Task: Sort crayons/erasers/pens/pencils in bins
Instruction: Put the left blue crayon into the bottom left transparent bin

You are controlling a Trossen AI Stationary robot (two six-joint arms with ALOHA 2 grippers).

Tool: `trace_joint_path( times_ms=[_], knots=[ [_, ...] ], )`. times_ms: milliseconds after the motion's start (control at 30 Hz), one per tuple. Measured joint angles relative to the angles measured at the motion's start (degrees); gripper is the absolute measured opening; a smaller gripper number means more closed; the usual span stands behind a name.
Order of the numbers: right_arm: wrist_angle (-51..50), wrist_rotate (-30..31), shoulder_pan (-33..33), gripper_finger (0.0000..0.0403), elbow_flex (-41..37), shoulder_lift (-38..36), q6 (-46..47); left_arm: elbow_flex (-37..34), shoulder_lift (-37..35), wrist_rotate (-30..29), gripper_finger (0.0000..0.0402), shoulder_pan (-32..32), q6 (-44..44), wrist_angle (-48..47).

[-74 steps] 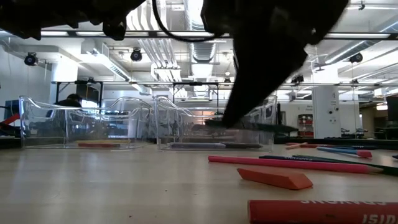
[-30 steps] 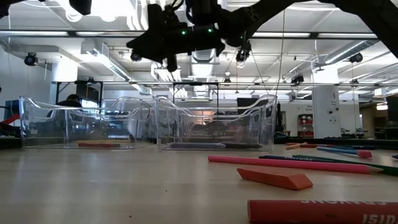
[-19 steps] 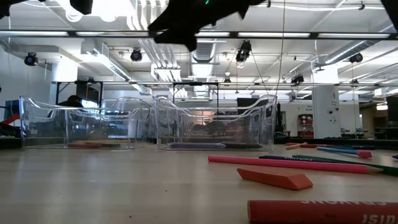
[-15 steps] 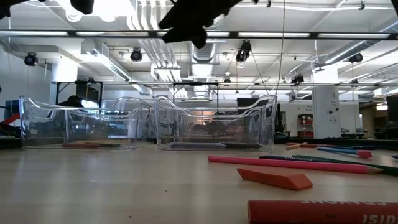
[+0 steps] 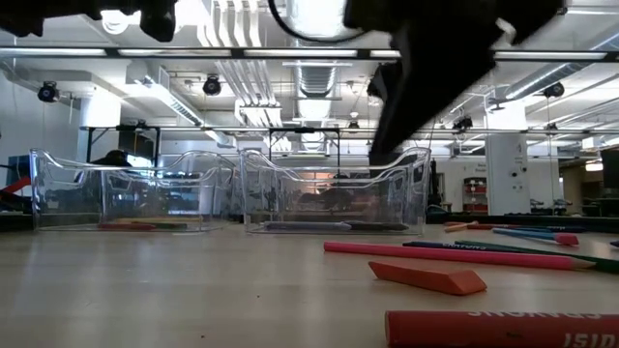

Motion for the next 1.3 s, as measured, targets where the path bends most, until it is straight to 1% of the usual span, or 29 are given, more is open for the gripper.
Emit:
trace_joint_path(
  times_ms=[200,267,333,433,600,733,867,1067,1300],
  knots=[
    [11.6,0.0,0.9,0.0162,-9.2,0.0,3.9,0.6,3.8,0.0,0.0057,0.0,0.0,3.2],
    [12.4,1.3,0.6,0.0158,-10.7,-0.1,4.9,0.6,4.6,0.0,0.0057,0.0,0.0,4.6],
    [12.0,4.5,0.4,0.0154,-12.1,-0.7,7.0,0.7,5.2,0.0,0.0057,0.0,0.0,5.1],
    [12.1,7.2,0.3,0.0148,-14.9,-2.3,10.5,0.7,5.7,0.0,0.0057,0.0,0.0,4.7],
    [12.6,7.8,0.4,0.0146,-18.9,-2.8,14.8,0.7,5.8,0.0,0.0057,0.0,0.0,5.1],
    [14.2,8.0,0.5,0.0145,-20.2,-2.4,16.7,0.7,5.7,0.0,0.0057,0.0,0.0,5.1],
    [16.3,8.0,0.8,0.0145,-20.9,-1.5,16.7,0.7,5.8,0.0,0.0057,0.0,0.0,5.1],
    [16.4,8.1,0.8,0.0146,-21.1,-1.7,16.2,0.7,5.9,0.0,0.0057,0.0,0.0,5.1],
    [16.5,8.4,1.3,0.0144,-19.1,-2.8,15.2,0.7,5.9,0.0,0.0057,0.0,0.0,4.9]
  ],
)
